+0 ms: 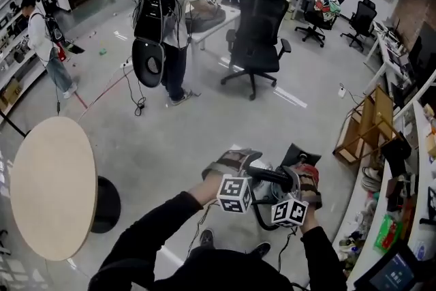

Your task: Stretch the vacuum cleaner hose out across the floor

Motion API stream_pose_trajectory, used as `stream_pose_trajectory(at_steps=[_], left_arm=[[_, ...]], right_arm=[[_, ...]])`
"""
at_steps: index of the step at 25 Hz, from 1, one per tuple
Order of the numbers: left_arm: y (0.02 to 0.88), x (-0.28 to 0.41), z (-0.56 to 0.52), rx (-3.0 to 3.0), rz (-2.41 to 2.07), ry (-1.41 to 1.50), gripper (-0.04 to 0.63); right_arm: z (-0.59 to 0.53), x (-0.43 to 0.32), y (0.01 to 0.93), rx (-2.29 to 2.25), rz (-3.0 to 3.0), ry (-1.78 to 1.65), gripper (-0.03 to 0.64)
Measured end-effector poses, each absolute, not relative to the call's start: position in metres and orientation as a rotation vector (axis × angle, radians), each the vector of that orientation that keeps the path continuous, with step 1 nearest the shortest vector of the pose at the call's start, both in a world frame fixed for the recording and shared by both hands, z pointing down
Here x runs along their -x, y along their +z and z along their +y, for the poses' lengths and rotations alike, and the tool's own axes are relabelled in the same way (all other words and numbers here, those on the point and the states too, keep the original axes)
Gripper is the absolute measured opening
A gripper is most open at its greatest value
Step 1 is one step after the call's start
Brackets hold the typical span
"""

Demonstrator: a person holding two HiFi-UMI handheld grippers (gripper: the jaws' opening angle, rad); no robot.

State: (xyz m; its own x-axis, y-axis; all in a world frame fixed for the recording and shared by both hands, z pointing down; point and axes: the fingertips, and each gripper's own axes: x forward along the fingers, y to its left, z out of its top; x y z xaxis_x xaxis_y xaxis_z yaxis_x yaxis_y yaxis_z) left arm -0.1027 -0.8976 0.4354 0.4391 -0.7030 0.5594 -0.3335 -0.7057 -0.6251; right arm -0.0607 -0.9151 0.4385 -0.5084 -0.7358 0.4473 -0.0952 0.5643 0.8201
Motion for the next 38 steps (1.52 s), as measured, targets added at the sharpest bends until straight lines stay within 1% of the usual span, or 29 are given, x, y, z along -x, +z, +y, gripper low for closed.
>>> stream_pose_trajectory(at_steps=[5, 6, 7, 8, 9, 11, 13, 17, 18, 20, 21, 23, 25, 27, 30, 32, 33, 34, 35, 38], left_arm=[[0.475, 0.127, -0.863, 2.381, 0.628, -1.232, 0.377], [0.481, 0.133, -0.857, 2.435, 0.619, -1.227, 0.361], [0.484, 0.140, -0.851, 2.508, 0.637, -1.204, 0.291], [0.485, 0.148, -0.844, 2.597, 0.670, -1.171, 0.158], [0.484, 0.154, -0.837, 2.683, 0.701, -1.146, 0.100], [0.478, 0.166, -0.837, 2.758, 0.755, -1.153, 0.087], [0.470, 0.174, -0.862, 2.719, 0.816, -1.185, 0.084], [0.495, 0.185, -0.875, 2.712, 0.898, -1.333, 0.084], [0.503, 0.191, -0.876, 2.725, 0.928, -1.372, 0.084], [0.514, 0.207, -0.884, 2.758, 1.007, -1.425, 0.084], [0.516, 0.213, -0.890, 2.777, 1.054, -1.436, 0.084], [0.514, 0.224, -0.898, 2.815, 1.166, -1.436, 0.084], [0.512, 0.240, -0.903, 2.850, 1.311, -1.417, 0.084], [0.511, 0.265, -0.906, 2.881, 1.498, -1.372, 0.084], [0.515, 0.312, -0.902, 2.911, 1.818, -1.263, 0.084], [0.522, 0.339, -0.894, 2.916, 2.016, -1.177, 0.084], [0.527, 0.351, -0.889, 2.915, 2.105, -1.131, 0.084], [0.531, 0.362, -0.883, 2.911, 2.185, -1.087, 0.084], [0.536, 0.372, -0.877, 2.904, 2.250, -1.049, 0.084], [0.547, 0.393, -0.856, 2.877, 2.339, -1.010, 0.084]], right_arm=[[-0.869, 0.145, 0.424, -0.490, -1.962, -1.102, 0.121], [-0.864, 0.156, 0.425, -0.459, -1.955, -1.120, 0.121], [-0.860, 0.163, 0.427, -0.437, -1.956, -1.120, 0.121], [-0.856, 0.169, 0.431, -0.419, -1.967, -1.102, 0.121], [-0.851, 0.174, 0.436, -0.402, -1.983, -1.076, 0.121], [-0.850, 0.182, 0.438, -0.377, -2.006, -1.043, 0.121], [-0.868, 0.187, 0.435, -0.374, -2.024, -1.053, 0.121], [-0.896, 0.198, 0.450, -0.414, -2.113, -1.074, 0.124], [-0.903, 0.201, 0.453, -0.457, -2.132, -1.091, 0.157], [-0.924, 0.203, 0.451, -0.578, -2.160, -1.118, 0.332], [-0.936, 0.201, 0.448, -0.631, -2.186, -1.096, 0.385], [-0.954, 0.186, 0.442, -0.717, -2.270, -0.992, 0.400], [-0.970, 0.161, 0.435, -0.820, -2.361, -0.857, 0.400], [-0.989, 0.127, 0.438, -0.929, -2.439, -0.679, 0.399], [-1.014, 0.077, 0.474, -1.032, -2.507, -0.287, 0.399], [-1.013, 0.063, 0.508, -1.007, -2.525, -0.044, 0.396], [-1.006, 0.065, 0.523, -0.960, -2.541, 0.056, 0.382], [-0.993, 0.073, 0.535, -0.893, -2.564, 0.152, 0.337], [-0.977, 0.087, 0.544, -0.809, -2.590, 0.247, 0.277], [-0.907, 0.154, 0.562, -0.456, -2.653, 0.471, 0.119]])
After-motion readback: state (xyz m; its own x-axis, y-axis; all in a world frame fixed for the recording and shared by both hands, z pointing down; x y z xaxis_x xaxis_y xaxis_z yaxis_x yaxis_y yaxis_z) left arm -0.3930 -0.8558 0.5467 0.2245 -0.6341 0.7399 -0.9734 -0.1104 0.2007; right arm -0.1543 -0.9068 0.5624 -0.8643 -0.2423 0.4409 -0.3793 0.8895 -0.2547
